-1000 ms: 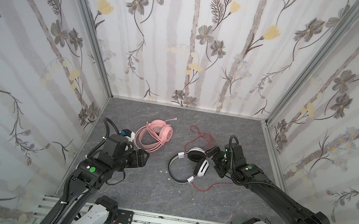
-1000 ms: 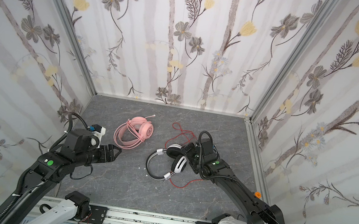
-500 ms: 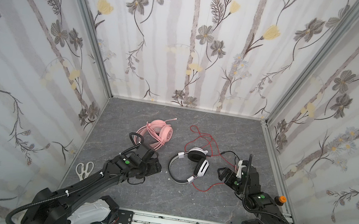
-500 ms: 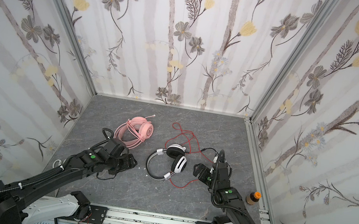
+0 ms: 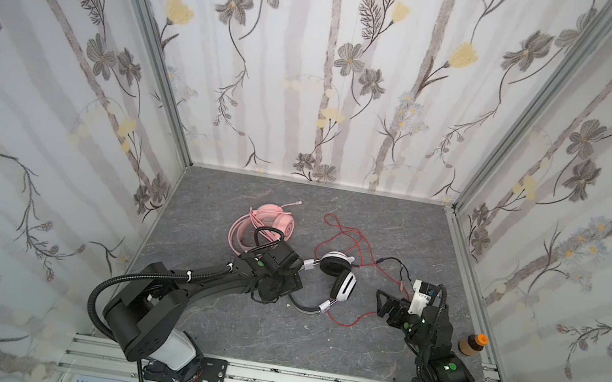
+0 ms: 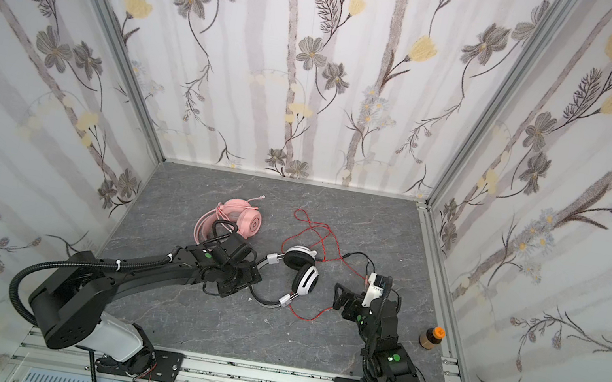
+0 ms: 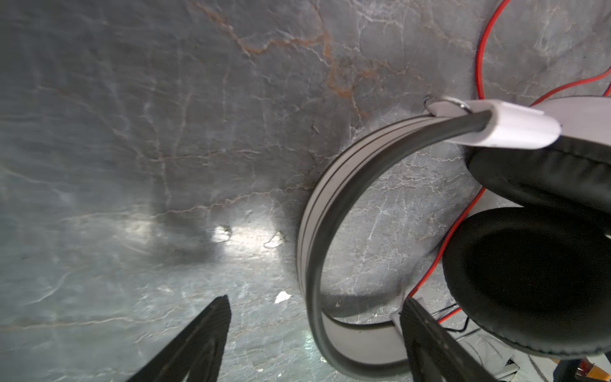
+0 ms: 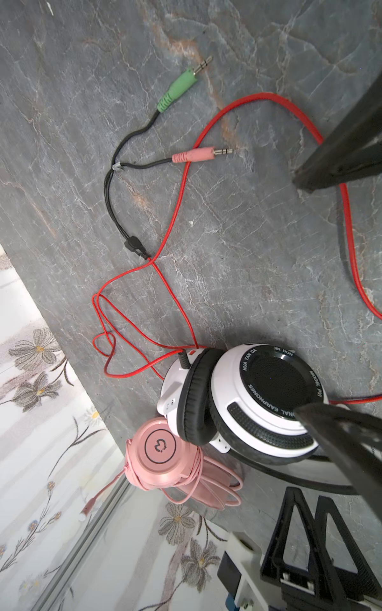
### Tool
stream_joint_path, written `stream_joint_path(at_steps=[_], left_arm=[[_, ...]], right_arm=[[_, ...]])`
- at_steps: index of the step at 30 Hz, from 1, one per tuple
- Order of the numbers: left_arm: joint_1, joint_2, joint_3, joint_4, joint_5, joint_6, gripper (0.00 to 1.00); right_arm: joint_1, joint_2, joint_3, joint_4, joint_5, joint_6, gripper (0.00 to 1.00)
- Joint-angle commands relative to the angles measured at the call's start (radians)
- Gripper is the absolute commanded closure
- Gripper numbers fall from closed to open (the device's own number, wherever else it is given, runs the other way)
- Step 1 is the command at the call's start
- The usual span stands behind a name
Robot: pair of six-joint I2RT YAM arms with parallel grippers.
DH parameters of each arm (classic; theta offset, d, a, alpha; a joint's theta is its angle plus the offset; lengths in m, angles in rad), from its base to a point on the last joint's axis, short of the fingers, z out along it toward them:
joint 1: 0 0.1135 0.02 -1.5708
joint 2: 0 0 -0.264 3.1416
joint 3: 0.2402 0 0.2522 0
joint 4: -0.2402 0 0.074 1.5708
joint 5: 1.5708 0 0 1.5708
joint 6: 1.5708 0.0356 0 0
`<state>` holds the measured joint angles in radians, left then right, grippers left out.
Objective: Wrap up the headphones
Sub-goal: 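Reach the left gripper to the white headband while the right gripper releases and withdraws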
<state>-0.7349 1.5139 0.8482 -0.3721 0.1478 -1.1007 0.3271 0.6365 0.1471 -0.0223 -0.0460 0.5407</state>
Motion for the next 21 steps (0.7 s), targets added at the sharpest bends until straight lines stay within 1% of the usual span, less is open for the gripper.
stream_joint_path(at_steps=[1,3,6,8,11,15,21], left_arm=[[-0.019,0.055,0.063,-0.021,-0.004,-0.011,0.19],[-0.036,0.091,0.107,-0.057,-0.019,0.007,0.23],[-0.060,0.137,0.172,-0.148,-0.078,0.027,0.28],[-0.069,0.157,0.206,-0.220,-0.123,0.026,0.29],[-0.072,0.169,0.216,-0.264,-0.147,0.015,0.29],[-0.072,0.187,0.219,-0.281,-0.144,0.013,0.32],[-0.073,0.221,0.224,-0.263,-0.111,0.010,0.42]], right_arm=[[0.000,0.008,-0.003,0.061,-0.018,-0.019,0.00],[0.001,0.021,0.001,0.064,-0.020,-0.022,0.00],[0.001,0.042,0.005,0.069,-0.021,-0.024,0.01],[0.001,0.050,0.005,0.072,-0.024,-0.026,0.01],[0.000,0.054,0.008,0.073,-0.023,-0.026,0.01],[0.001,0.059,0.008,0.076,-0.020,-0.025,0.01],[0.001,0.085,0.011,0.080,-0.018,-0.025,0.01]])
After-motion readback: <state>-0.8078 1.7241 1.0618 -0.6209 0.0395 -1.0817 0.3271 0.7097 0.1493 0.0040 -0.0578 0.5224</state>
